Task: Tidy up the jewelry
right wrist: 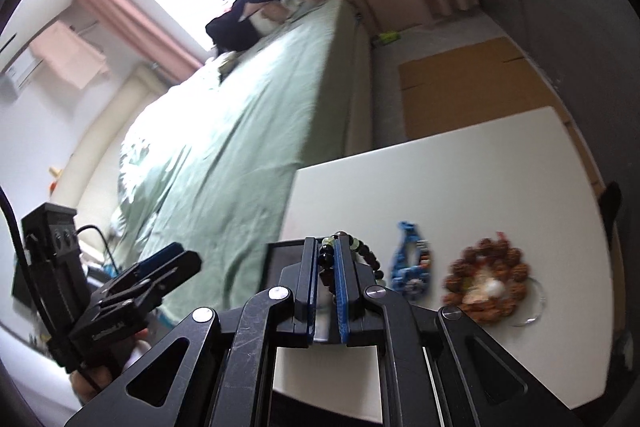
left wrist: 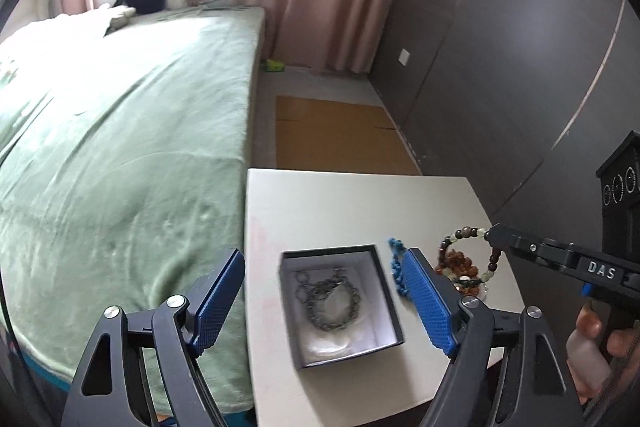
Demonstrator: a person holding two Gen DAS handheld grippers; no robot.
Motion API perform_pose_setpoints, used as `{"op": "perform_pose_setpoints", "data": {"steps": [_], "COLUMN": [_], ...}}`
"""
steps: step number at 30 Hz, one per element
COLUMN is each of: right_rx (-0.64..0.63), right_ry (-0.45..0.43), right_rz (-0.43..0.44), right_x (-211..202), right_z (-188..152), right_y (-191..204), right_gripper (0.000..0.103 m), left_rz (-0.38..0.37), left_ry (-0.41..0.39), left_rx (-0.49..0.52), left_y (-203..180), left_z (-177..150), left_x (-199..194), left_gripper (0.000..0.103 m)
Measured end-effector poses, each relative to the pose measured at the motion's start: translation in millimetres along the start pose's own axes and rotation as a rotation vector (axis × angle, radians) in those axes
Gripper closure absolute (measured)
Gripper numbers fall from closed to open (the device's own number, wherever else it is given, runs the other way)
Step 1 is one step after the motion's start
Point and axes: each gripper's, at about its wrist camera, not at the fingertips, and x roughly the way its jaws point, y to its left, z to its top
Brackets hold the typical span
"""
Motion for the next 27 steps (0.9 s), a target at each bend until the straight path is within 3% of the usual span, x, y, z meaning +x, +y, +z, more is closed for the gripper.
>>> {"op": "perform_pose_setpoints", "data": {"steps": [5,6,7,8,12,24,27], "right_rx": [-0.037,-0.036,-0.030,-0.014,0.007,0.039,0.048], "right_ry": [0.031,0.042,0.053,0.048,0.026,-0.042,-0.069], "right_rz": [0.142,0.128,0.104,0.070,0.056,-0.093,-0.122], "right_x": [20,25,28,29,19,-37,-52], "right_z": [-4,-4,-4,-5,-11,-29,-33], "right_y": [32,34,34,32,21,-19,-29], "right_gripper": [0.091,0.083,0.058,0.041,0.040,0.039,0.031], "left_rz": [0.021,0.024,0.025,0.026,0.027,-0.012,-0.031], "left_ry": [0.000,-0.002,-0.005,-0.008,-0.013,-0.002,0.007], "left_rx": [-0.036,-0.040,-0.043,-0.044,-0.040,0.027,0.043], "left_y": [21,24,27,28,26,-17,-32], "left_z": [-5,-5,-6,-7,-8,-10,-11], "left_x": [-9,-11,-13,-14,-16,-5,2], "left_gripper": [0.022,0.022,0.022,0.022,0.022,0.022,0.022]}}
